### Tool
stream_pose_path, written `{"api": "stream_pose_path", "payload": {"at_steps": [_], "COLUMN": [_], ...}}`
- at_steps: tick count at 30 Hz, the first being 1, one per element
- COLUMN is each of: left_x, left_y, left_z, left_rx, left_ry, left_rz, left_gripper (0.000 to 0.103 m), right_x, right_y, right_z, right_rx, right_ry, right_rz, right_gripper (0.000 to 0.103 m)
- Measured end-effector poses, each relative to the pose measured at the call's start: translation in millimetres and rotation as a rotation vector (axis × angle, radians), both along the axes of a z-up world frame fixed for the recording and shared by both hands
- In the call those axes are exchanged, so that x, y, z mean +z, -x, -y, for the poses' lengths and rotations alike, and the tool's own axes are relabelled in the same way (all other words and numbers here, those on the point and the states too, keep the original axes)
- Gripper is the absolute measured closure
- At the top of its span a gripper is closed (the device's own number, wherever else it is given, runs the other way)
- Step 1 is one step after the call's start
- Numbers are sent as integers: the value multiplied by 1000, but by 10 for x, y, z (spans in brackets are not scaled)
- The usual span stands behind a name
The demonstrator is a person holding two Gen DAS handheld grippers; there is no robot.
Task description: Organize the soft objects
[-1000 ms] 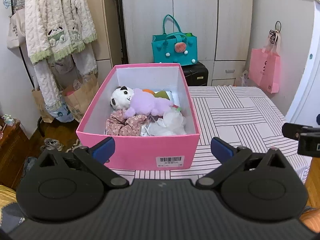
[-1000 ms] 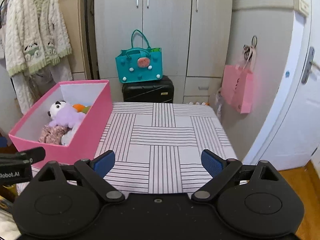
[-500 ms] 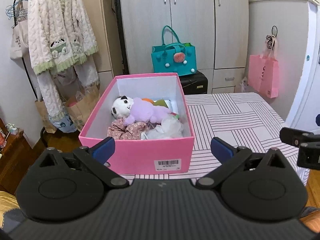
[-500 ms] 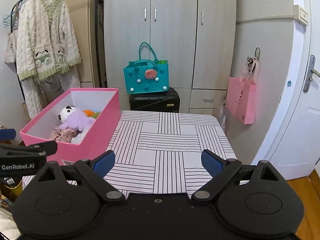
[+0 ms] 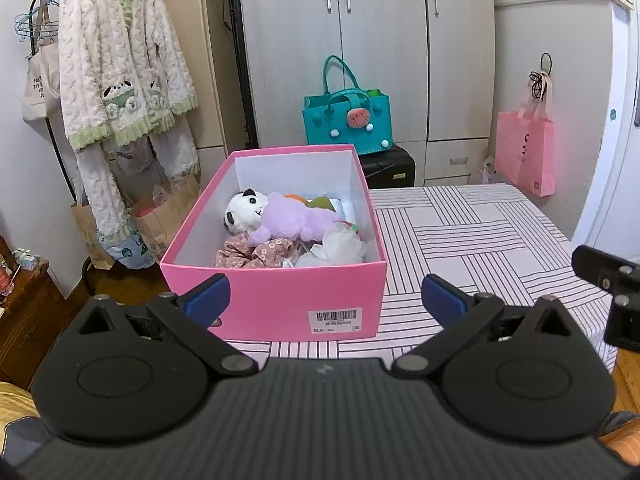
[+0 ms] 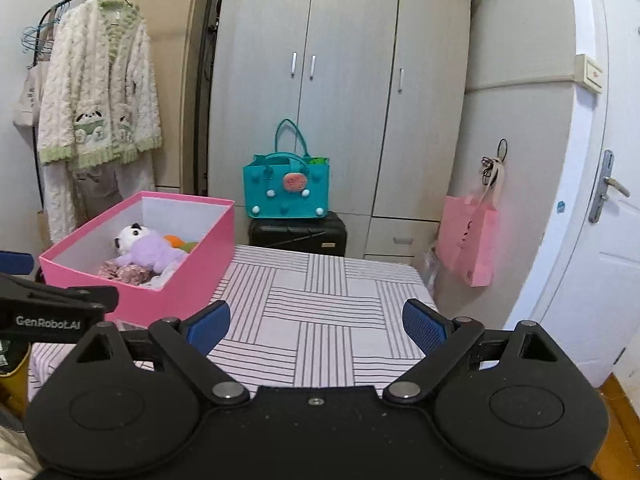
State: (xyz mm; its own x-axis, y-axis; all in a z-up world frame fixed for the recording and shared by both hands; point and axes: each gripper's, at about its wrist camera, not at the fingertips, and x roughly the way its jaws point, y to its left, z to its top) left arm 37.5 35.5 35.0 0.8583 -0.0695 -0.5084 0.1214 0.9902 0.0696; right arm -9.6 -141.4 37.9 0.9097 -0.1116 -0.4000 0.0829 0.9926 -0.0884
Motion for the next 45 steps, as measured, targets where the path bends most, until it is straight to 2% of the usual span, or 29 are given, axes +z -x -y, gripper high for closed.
{"api": "stream_pose_path", "payload": {"at_steps": [11, 17, 27, 38, 45], "left_x": [-29, -87, -116, -104, -100], "left_y": [49, 8, 9, -27, -12], "left_z": [-53, -45, 1, -45, -36], "left_rx": [22, 28, 17, 37, 53], "left_ry": [-2, -20, -59, -24, -38], "left_rz": [22, 1, -6, -26, -17], "left_gripper": [0, 0, 0, 0, 0], "right_x": [-111, -159, -194, -194, -184], "right_y": [-60, -33, -70, -88, -127], "right_z": [69, 109, 120, 93, 114], "right_rx": [-14, -7, 4, 7, 8], "right_ry": [-27, -56, -50, -34, -41], "right_rz": [-42, -11, -23, -30, -37], "right_gripper": [8, 8, 8, 8, 8]}}
